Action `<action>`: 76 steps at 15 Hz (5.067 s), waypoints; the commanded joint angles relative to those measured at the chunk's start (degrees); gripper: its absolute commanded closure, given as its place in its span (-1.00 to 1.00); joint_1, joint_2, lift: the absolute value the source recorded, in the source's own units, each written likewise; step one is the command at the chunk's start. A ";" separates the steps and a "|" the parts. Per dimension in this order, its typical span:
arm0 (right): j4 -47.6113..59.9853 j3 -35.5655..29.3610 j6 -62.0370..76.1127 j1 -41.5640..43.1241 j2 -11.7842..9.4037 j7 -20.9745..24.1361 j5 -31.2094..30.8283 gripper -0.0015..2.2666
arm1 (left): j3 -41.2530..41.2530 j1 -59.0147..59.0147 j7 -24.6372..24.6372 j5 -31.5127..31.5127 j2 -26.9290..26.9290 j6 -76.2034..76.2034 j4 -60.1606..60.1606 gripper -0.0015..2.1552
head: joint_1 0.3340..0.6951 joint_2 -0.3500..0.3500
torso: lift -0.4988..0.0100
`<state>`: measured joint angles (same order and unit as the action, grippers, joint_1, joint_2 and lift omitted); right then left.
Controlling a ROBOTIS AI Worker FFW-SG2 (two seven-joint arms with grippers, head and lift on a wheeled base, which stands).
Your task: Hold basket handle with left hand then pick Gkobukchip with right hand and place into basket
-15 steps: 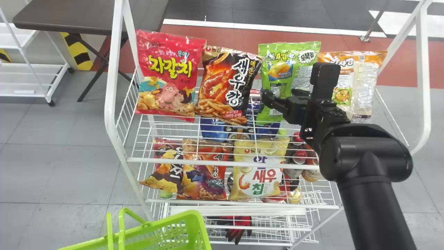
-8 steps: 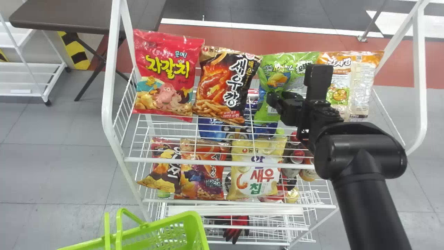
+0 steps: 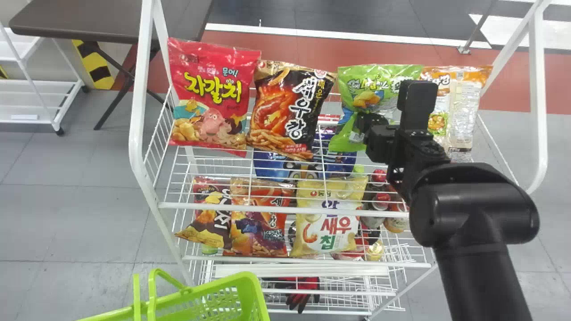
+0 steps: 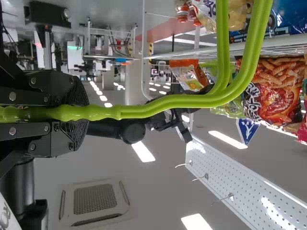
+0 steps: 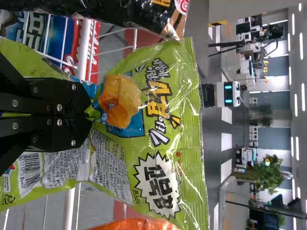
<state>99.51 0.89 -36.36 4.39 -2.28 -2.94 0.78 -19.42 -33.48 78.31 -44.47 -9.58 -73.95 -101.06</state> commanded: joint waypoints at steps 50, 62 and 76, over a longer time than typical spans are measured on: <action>36.28 8.95 -12.82 -32.51 -4.22 -11.21 7.83 -0.93 | 0.53 0.44 0.53 -1.15 -0.18 0.16 0.95 1.00 | 1.00 0.91 | 0.96; 16.06 -2.21 39.21 -41.13 -2.64 -13.50 8.18 -0.93 | 0.35 0.35 1.05 -1.32 0.26 0.69 2.09 1.00 | 1.00 -0.22 | 0.96; 14.04 -2.39 40.27 -41.04 -2.11 -15.17 8.53 -0.93 | 0.26 0.17 0.53 -1.32 0.53 0.69 2.09 1.00 | 1.00 -0.22 | 0.96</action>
<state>113.67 -1.48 3.90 -36.71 -4.40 -18.10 9.24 -19.17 -33.31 78.88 -45.79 -9.14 -73.26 -98.97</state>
